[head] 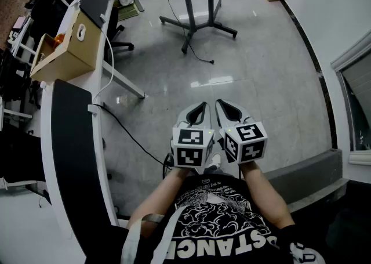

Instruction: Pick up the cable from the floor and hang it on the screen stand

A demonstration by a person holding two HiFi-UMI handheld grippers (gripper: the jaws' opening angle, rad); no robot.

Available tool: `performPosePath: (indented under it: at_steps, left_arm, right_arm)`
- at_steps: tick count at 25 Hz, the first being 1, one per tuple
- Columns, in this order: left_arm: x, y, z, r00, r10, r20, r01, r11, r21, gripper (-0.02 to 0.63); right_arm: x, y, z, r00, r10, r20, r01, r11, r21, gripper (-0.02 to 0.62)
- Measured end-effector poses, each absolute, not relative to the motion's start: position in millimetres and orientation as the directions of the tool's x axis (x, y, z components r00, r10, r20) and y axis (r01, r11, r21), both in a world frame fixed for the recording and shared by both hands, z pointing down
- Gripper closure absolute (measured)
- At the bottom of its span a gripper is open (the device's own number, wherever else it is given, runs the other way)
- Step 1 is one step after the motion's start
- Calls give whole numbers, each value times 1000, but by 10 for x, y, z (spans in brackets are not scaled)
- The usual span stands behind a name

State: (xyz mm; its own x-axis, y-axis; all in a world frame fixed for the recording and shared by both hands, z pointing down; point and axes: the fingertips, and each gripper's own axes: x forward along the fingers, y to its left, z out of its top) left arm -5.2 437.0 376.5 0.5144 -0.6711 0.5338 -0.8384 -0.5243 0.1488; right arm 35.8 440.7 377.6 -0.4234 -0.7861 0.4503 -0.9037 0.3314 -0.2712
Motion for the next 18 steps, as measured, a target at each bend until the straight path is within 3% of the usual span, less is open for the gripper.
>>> performPosePath:
  at_steps: [18]
  left_arm:
    - [226,3882,4081,479,-679,556,-862,-482,155,617]
  right_arm:
    - [691,3955,4060,-424,-777,465,-905,339,-259,592]
